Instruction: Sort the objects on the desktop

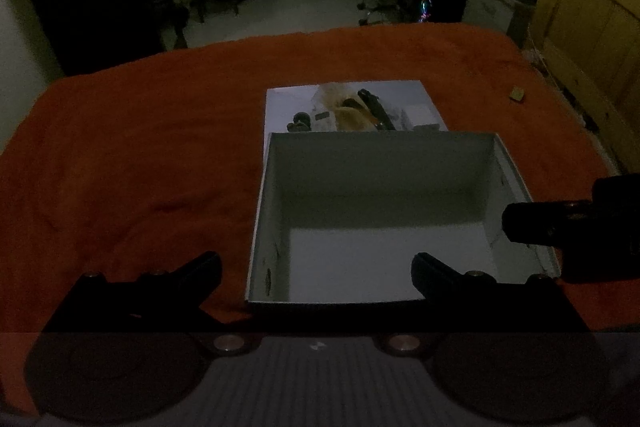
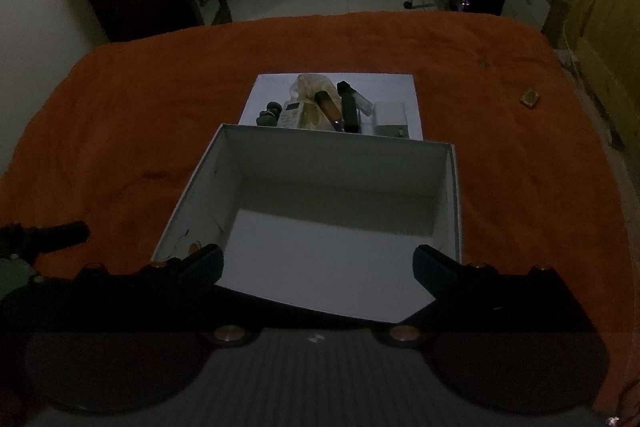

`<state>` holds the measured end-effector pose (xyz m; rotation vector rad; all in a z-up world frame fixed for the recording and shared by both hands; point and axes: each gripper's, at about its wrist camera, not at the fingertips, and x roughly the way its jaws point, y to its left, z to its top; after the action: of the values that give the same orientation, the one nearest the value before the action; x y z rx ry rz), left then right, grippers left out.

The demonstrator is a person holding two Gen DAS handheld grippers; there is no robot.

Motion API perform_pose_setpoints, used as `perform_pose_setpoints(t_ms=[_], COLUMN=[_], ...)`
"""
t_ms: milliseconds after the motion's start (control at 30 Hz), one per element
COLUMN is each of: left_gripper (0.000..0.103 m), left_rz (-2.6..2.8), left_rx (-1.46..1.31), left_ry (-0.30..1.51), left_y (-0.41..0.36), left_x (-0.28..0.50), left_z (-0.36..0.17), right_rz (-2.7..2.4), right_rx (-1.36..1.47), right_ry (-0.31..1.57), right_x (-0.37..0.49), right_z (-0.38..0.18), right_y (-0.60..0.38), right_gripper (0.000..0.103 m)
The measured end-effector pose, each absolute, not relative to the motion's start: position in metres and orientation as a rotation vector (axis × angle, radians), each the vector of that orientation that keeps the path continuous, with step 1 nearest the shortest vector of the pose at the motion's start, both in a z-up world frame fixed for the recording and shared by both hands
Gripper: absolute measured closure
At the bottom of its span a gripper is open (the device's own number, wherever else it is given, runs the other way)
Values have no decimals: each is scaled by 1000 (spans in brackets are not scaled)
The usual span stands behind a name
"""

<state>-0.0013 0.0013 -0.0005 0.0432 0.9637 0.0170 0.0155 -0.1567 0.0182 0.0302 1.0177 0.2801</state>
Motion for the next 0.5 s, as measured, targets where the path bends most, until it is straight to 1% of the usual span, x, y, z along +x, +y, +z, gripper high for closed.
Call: perform_pose_setpoints(t_ms=[200,500], left_gripper=[0,0], left_rz=[17,18], left_rx=[47,72], left_ry=[982,984], left_y=[6,-4], left_x=[0,-6], left_z=[-3,-9], right_rz=[276,282], right_rx=[22,10], right_ry=[1051,1022], right_x=[22,10], right_z=[13,11], right_y=[-156,-155], right_gripper=[0,0])
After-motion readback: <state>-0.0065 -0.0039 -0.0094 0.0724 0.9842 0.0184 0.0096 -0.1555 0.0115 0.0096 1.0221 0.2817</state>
